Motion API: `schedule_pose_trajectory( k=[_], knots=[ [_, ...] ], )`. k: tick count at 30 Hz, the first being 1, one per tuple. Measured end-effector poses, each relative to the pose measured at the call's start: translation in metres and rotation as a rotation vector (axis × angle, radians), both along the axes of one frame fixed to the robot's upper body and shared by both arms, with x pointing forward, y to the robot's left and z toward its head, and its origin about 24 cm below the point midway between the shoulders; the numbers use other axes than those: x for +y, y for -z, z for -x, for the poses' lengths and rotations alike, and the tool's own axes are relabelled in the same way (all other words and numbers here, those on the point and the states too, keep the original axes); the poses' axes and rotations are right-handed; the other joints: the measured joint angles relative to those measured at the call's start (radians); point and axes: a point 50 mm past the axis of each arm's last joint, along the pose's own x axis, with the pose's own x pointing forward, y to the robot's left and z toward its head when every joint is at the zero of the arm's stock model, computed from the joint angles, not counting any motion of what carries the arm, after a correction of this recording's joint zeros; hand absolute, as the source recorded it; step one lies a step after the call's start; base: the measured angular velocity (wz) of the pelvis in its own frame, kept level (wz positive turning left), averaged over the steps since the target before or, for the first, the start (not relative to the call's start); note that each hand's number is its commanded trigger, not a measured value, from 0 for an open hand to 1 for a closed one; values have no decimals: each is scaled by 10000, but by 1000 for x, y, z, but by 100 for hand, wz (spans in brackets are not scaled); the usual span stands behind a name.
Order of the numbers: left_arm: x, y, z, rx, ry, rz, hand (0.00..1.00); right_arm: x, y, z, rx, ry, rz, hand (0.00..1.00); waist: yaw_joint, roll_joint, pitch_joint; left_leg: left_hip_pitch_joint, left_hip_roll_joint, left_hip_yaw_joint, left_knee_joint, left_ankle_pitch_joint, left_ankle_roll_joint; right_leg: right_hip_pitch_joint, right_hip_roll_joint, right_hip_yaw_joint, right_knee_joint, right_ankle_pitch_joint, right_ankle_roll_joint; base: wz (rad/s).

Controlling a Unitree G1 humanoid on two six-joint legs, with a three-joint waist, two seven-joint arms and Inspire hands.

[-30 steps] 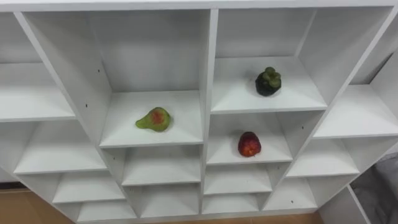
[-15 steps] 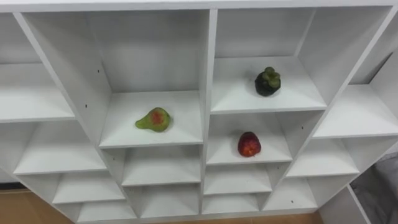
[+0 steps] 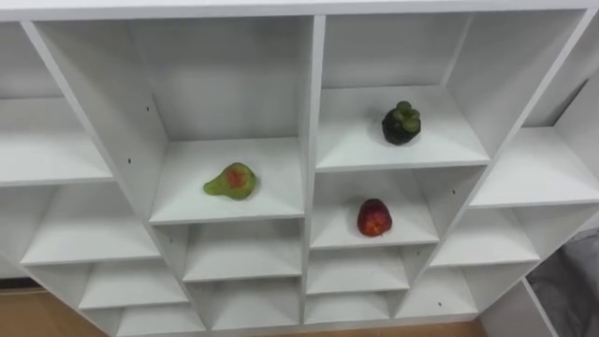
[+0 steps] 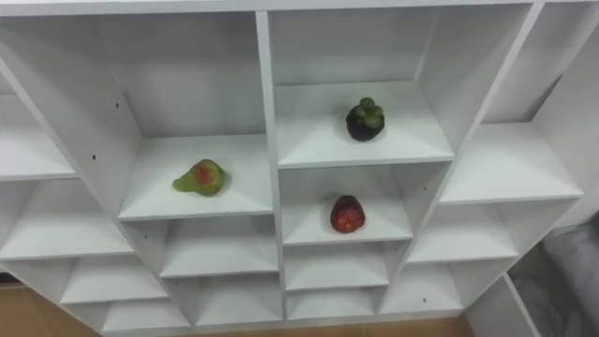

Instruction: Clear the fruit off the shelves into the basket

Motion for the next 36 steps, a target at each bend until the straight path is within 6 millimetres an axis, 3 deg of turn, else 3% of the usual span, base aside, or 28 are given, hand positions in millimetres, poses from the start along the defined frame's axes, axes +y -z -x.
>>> schedule_pose_trajectory(
  k=[6,14,21,22,25,31,36],
  knots=[
    [0,-1,-1,-226,19,-14,100,-5,-4,-16,-1327,543,563,0,40,13,1,-40,0,80,-1,0,0,-56,-1,3,-12,1,1,0],
    [1,-6,-16,-1244,72,-89,100,-6,-35,-81,-6059,1211,1054,0,28,58,-23,-176,10,108,22,2,0,-193,5,35,-40,29,-4,0],
    [1,-8,-18,-1728,35,-105,100,13,-87,-133,-9835,2,879,0,46,49,-30,-249,8,179,22,2,1,-305,13,134,-31,29,-3,-2],
    [1,-8,-18,-1759,-71,-63,100,17,-98,-140,-10454,-124,874,0,38,62,-83,-264,9,184,22,2,1,-367,15,126,-23,32,0,0],
    [1,-8,-15,-1717,-17,-15,100,21,-129,-158,-12065,-519,880,0,35,78,-106,-344,11,240,26,4,3,-460,22,157,-12,69,5,-4],
    [2,-8,-10,-1670,-17,132,100,31,-178,-176,-14550,-2068,1768,0,132,80,-55,-354,26,310,20,4,4,-389,46,260,-15,98,8,-4],
    [0,-8,-13,-1775,95,230,100,37,-193,-182,-15422,-2544,1933,0,336,154,-65,-452,46,312,-50,5,4,-563,72,259,41,141,-3,-2]
  ],
)
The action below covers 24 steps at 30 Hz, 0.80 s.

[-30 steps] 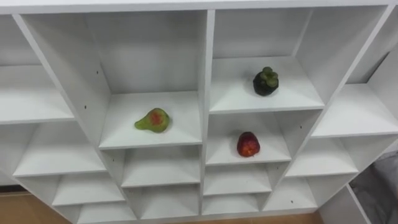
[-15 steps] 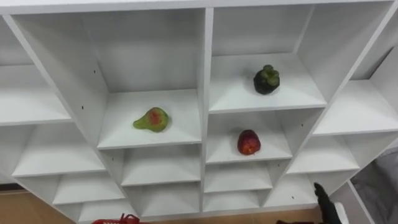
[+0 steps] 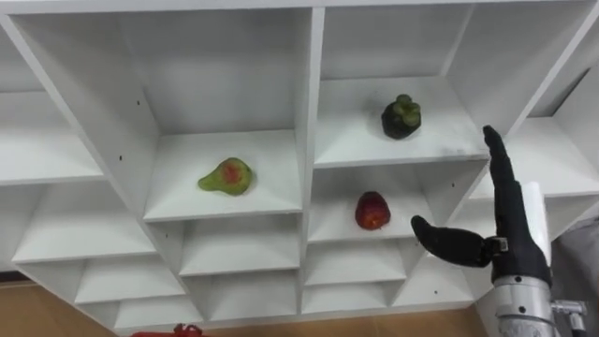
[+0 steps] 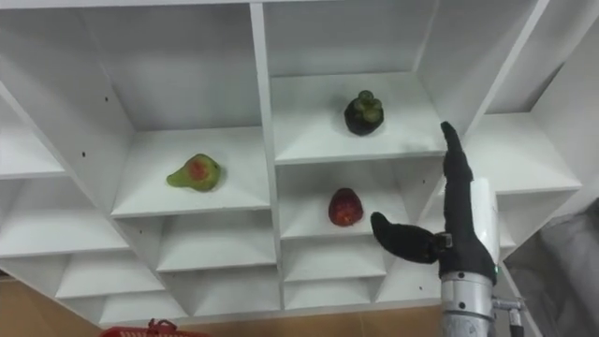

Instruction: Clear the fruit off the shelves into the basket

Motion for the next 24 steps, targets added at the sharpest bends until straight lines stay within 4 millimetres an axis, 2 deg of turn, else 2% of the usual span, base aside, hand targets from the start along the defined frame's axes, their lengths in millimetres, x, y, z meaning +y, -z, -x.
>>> schedule_pose_trajectory(
  k=[7,12,19,24],
  knots=[
    [-1,2,4,203,31,157,100,1,-32,-12,-1558,-389,308,0,94,58,-23,-144,18,27,5,10,-8,-205,27,18,90,10,-6,-1],
    [-1,2,4,220,58,202,100,3,-40,-15,-2055,-348,304,0,189,-23,-30,-253,18,27,19,14,-8,-303,26,12,88,10,-6,0],
    [2,1,-2,177,389,197,100,5,-52,-25,-2706,-391,317,0,244,-233,42,-244,14,-50,85,26,-10,-248,10,-16,81,10,-6,0],
    [3,0,-2,199,487,302,100,8,-59,-32,-3017,-718,209,0,262,-240,57,-97,10,-56,105,26,-10,-85,-3,-27,70,11,-6,0]
  ],
)
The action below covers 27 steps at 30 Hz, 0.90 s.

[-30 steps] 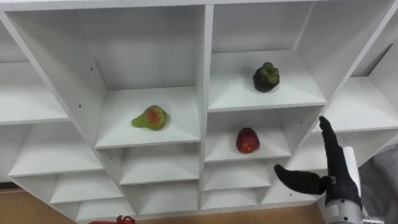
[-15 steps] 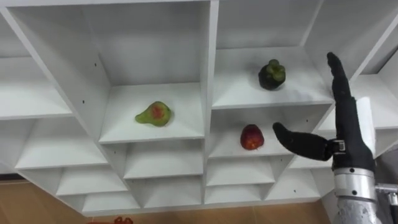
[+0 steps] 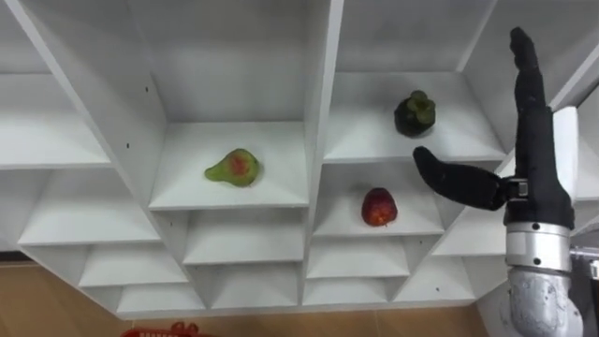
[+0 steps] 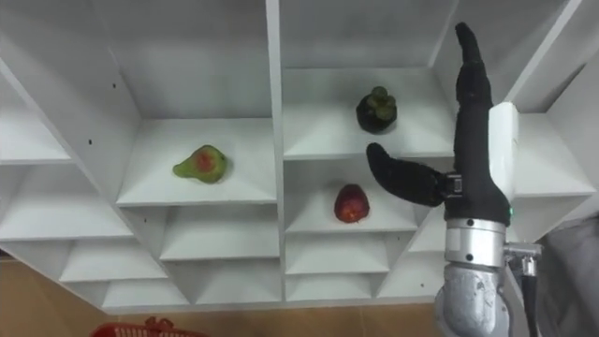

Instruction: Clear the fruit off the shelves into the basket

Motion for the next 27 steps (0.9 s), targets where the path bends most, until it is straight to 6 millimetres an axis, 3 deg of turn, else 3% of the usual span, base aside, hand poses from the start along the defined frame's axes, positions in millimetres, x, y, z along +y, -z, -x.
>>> schedule_pose_trajectory(
  k=[9,16,27],
  knots=[
    [0,0,1,173,41,187,100,-4,0,-2,156,-77,-873,0,-14,-46,-11,-11,-28,-292,30,6,2,132,-81,-453,-4,0,0,10],
    [1,1,1,368,11,159,100,-9,2,-16,611,-284,-1128,0,-14,-114,13,9,-25,-367,61,10,2,209,-87,-526,-17,0,0,3],
    [2,0,0,475,-68,48,100,-12,10,-21,1289,-192,-1475,0,21,-65,48,21,-44,-456,81,12,4,331,-107,-628,-140,0,0,2]
  ],
)
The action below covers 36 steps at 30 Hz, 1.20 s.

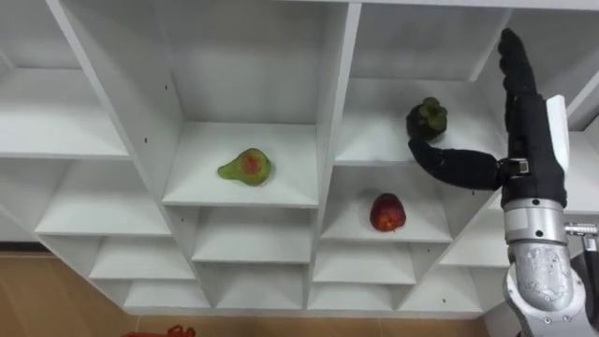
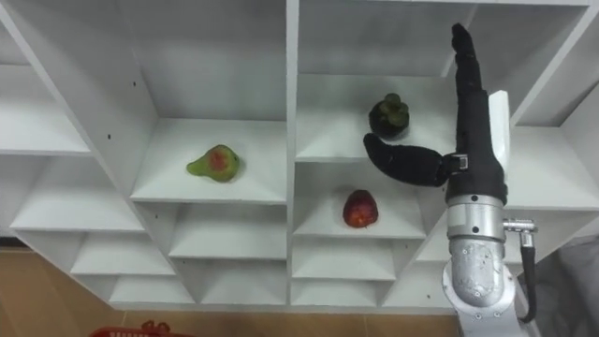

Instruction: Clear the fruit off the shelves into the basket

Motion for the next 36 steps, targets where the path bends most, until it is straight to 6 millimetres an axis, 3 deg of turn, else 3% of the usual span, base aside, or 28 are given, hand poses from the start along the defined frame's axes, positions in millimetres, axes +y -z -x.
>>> schedule_pose_trajectory(
  k=[12,19,22,28,36],
  knots=[
    [-2,-2,-1,-82,-30,-174,100,-5,10,-9,531,433,36,0,45,57,11,24,-8,-159,4,0,-2,100,-12,-188,-21,-1,1,5],
    [-2,-2,-4,-170,3,-136,100,-13,27,-16,1253,849,149,0,283,-106,40,-24,-21,-352,107,3,-7,155,-33,-415,-20,-1,2,6],
    [-1,-2,-4,-154,11,-156,100,-14,28,-17,1309,886,93,0,456,-149,33,-44,-24,-391,125,4,-9,161,-34,-453,-20,-1,1,2],
    [0,-2,0,-36,202,-285,100,-13,22,-24,996,927,94,0,478,-239,-29,-141,-41,-601,168,16,-28,163,-50,-678,-24,-1,1,10],
    [-1,-3,-1,-33,391,-318,100,-12,16,-31,744,932,67,0,487,-235,-22,-168,-44,-653,180,24,-38,164,-50,-723,-24,-1,1,1]
  ],
)
